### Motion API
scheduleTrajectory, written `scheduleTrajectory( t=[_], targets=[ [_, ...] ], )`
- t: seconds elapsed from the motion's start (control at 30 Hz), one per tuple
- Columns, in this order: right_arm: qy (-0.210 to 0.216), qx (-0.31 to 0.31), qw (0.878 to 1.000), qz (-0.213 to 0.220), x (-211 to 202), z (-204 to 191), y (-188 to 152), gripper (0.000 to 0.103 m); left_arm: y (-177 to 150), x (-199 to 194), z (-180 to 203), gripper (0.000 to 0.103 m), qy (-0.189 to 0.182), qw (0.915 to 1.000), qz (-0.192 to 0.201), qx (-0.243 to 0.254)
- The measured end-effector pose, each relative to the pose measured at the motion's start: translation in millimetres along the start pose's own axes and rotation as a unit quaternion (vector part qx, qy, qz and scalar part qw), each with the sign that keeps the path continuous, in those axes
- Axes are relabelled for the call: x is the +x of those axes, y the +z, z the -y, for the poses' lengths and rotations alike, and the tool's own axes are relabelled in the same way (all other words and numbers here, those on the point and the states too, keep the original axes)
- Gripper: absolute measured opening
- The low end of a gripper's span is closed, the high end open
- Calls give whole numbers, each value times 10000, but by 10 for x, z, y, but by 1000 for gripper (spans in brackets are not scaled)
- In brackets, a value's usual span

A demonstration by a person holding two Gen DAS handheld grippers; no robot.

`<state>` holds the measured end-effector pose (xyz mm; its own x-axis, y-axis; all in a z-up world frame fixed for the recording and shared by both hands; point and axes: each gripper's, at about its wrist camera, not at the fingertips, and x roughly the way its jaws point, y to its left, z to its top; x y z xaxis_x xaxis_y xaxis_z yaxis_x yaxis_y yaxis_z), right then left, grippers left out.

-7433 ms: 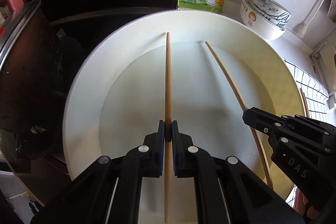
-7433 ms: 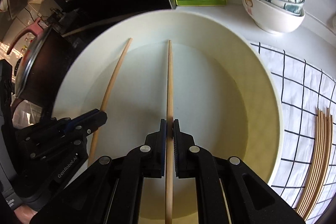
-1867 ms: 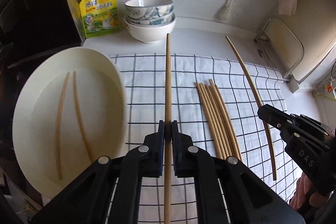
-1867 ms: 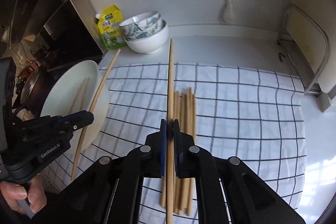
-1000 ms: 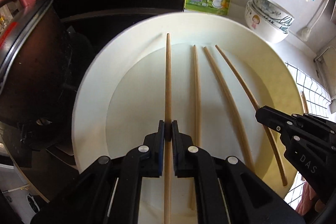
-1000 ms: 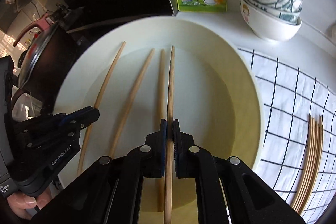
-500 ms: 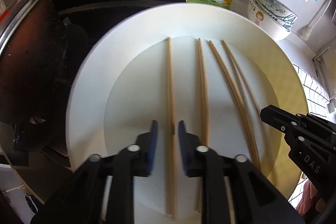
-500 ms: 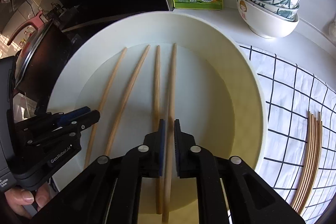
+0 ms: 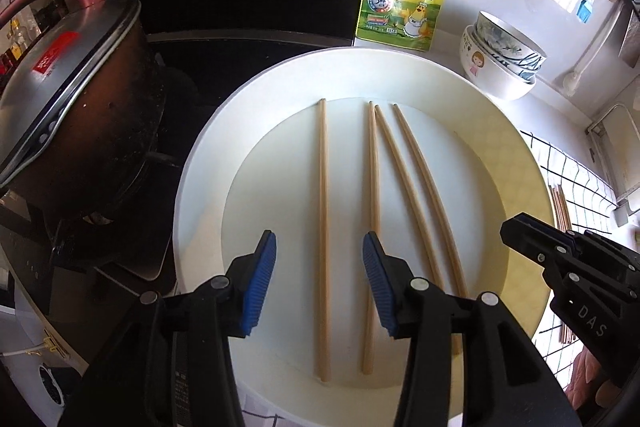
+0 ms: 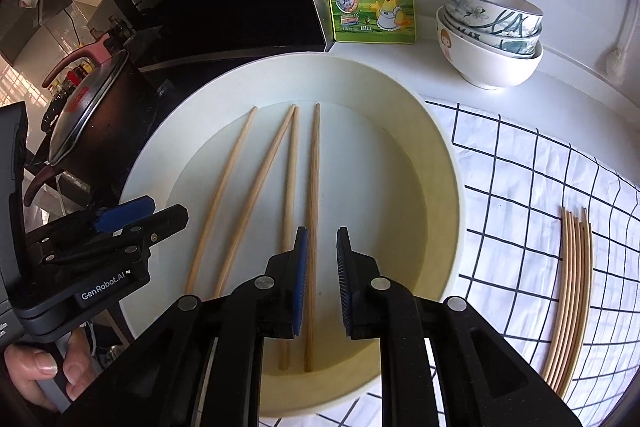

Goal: Organize utensils
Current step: 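Open both tools to release the chopsticks into the basin, then move both open tools back over the chopstick bundle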

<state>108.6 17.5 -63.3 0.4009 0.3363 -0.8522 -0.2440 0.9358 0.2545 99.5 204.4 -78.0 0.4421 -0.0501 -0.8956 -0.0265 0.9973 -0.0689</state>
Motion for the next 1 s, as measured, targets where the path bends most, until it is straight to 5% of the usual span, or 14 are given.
scheduleTrajectory(
  t=[0.43,1.0],
  targets=[
    [-45,8,9995,298,-444,146,-165,15,-181,-317,297,45,-94,9998,201,2],
    [-515,452,9961,550,-1066,1077,-608,19,-295,-479,1229,49,-469,9980,275,336]
  ],
)
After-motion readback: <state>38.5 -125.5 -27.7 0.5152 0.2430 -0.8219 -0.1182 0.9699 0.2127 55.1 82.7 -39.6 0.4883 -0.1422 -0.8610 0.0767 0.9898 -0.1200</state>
